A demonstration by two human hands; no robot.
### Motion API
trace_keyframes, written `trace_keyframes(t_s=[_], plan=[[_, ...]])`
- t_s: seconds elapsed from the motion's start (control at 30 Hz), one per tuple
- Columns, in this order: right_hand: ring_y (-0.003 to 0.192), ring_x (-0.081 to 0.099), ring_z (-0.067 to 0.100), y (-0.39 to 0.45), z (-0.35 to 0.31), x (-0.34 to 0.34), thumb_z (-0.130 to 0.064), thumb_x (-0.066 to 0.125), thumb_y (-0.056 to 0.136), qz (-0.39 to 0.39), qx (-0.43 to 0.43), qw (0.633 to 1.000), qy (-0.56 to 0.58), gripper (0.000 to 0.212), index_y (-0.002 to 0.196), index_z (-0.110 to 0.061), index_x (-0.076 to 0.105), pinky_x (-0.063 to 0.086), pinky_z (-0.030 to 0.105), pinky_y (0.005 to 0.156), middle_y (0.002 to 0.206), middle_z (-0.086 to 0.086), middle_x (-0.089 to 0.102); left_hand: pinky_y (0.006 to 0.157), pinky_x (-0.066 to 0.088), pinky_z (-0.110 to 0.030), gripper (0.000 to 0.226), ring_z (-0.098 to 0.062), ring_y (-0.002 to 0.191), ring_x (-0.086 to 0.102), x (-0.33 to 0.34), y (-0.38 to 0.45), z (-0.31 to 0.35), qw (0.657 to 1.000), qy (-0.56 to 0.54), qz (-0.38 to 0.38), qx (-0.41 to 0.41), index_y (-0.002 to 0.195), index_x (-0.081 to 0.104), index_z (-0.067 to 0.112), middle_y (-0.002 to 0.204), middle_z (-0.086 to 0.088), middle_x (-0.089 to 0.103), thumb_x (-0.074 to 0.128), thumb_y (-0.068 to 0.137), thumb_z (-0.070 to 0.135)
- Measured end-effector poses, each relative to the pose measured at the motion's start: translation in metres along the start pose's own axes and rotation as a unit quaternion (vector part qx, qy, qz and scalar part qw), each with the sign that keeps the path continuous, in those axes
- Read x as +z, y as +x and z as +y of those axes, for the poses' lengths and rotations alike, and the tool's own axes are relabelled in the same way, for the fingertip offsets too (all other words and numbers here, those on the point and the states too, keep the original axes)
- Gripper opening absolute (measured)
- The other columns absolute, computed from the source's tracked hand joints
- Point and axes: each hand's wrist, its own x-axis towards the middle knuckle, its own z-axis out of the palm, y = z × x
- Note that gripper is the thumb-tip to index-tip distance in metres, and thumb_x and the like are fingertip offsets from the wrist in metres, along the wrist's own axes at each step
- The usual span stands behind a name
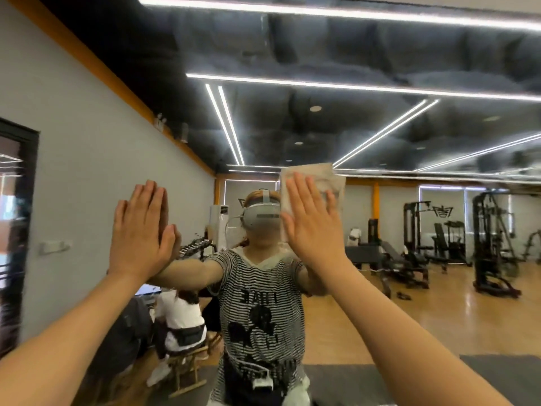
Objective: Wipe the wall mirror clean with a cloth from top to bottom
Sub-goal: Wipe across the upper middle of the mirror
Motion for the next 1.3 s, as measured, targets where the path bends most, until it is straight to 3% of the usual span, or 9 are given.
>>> trace_keyframes(t_s=[0.13,0.23,0.47,0.57,0.7,0.83,0.97,1.2,1.3], plan=[[0.147,-0.005,0.017,-0.015,0.062,-0.014,-0.049,0.004,0.099,-0.020,0.065,0.998,-0.004,0.060,0.151,-0.019,-0.003,-0.006,0.040,0.119,0.158,-0.002,-0.008,0.117,-0.012,-0.026,0.069,-0.033,0.144,0.021,0.000,0.001,0.000,1.000,-0.005,-0.004,-0.001,0.147,0.030,-0.001,0.155,-0.020,0.027,0.030,0.089,0.037],[0.149,-0.004,0.019,-0.028,0.100,-0.024,-0.049,0.003,0.099,-0.019,0.123,0.992,-0.008,0.061,0.152,-0.019,-0.005,0.001,0.047,0.121,0.159,0.000,-0.009,0.117,-0.012,-0.026,0.069,-0.033,0.144,0.021,0.001,0.001,0.000,1.000,-0.007,-0.004,0.000,0.148,0.029,0.000,0.156,-0.020,0.027,0.030,0.090,0.038],[0.148,-0.012,0.022,-0.011,0.051,-0.017,-0.042,0.009,0.098,0.005,0.229,0.972,0.053,0.064,0.154,-0.014,-0.005,-0.013,0.047,0.115,0.162,0.007,-0.009,0.117,-0.011,-0.027,0.068,-0.036,0.142,0.024,0.002,0.000,0.002,1.000,-0.015,0.014,0.002,0.145,0.032,-0.003,0.153,-0.023,0.030,0.030,0.089,0.034],[0.143,-0.020,0.018,-0.001,0.016,-0.013,-0.040,0.009,0.099,0.005,0.187,0.981,0.046,0.060,0.150,-0.016,-0.013,-0.021,0.046,0.113,0.157,0.003,-0.018,0.117,-0.011,-0.028,0.068,-0.034,0.143,0.022,0.003,-0.001,0.002,1.000,-0.015,0.018,0.002,0.147,0.030,-0.002,0.154,-0.023,0.028,0.030,0.090,0.034],[0.140,-0.031,0.022,0.012,-0.046,-0.011,-0.040,0.014,0.104,-0.063,0.082,0.993,0.060,0.062,0.146,-0.017,-0.026,-0.026,0.051,0.110,0.149,0.002,-0.036,0.117,-0.012,-0.027,0.068,-0.033,0.144,0.020,0.003,-0.001,0.001,1.000,-0.010,0.012,0.002,0.148,0.029,-0.001,0.155,-0.021,0.027,0.030,0.090,0.035],[0.133,-0.039,0.020,0.016,-0.048,-0.015,-0.044,0.015,0.104,-0.112,0.033,0.991,0.058,0.065,0.140,-0.019,-0.033,-0.033,0.047,0.103,0.144,0.000,-0.042,0.117,-0.013,-0.026,0.068,-0.030,0.145,0.018,0.002,0.000,-0.001,1.000,-0.018,0.005,0.002,0.149,0.027,0.001,0.157,-0.018,0.025,0.030,0.091,0.037],[0.140,-0.030,0.018,0.013,-0.028,-0.010,-0.055,-0.004,0.091,-0.090,-0.017,0.996,0.006,0.069,0.146,-0.020,-0.024,-0.021,0.046,0.112,0.153,-0.001,-0.030,0.117,-0.013,-0.025,0.068,-0.030,0.145,0.019,0.002,0.000,-0.001,1.000,-0.026,0.013,0.002,0.148,0.029,0.001,0.157,-0.018,0.025,0.031,0.090,0.038],[0.144,0.023,0.032,0.014,-0.042,0.008,-0.043,0.027,0.096,0.027,0.010,1.000,0.002,0.066,0.149,-0.004,0.031,0.002,0.050,0.115,0.155,0.016,0.030,0.117,-0.010,-0.028,0.069,-0.024,0.148,0.012,0.006,-0.001,-0.003,0.999,-0.028,0.020,0.000,0.151,0.025,0.005,0.159,-0.013,0.020,0.029,0.091,0.039],[0.142,0.024,0.030,0.014,-0.045,0.013,-0.040,0.031,0.096,0.075,0.018,0.997,0.004,0.063,0.147,-0.004,0.035,0.003,0.047,0.116,0.153,0.017,0.035,0.119,-0.001,-0.037,0.069,-0.021,0.148,0.010,0.009,-0.001,-0.003,0.999,-0.028,0.027,0.001,0.152,0.023,0.006,0.160,-0.012,0.019,0.030,0.092,0.039]])
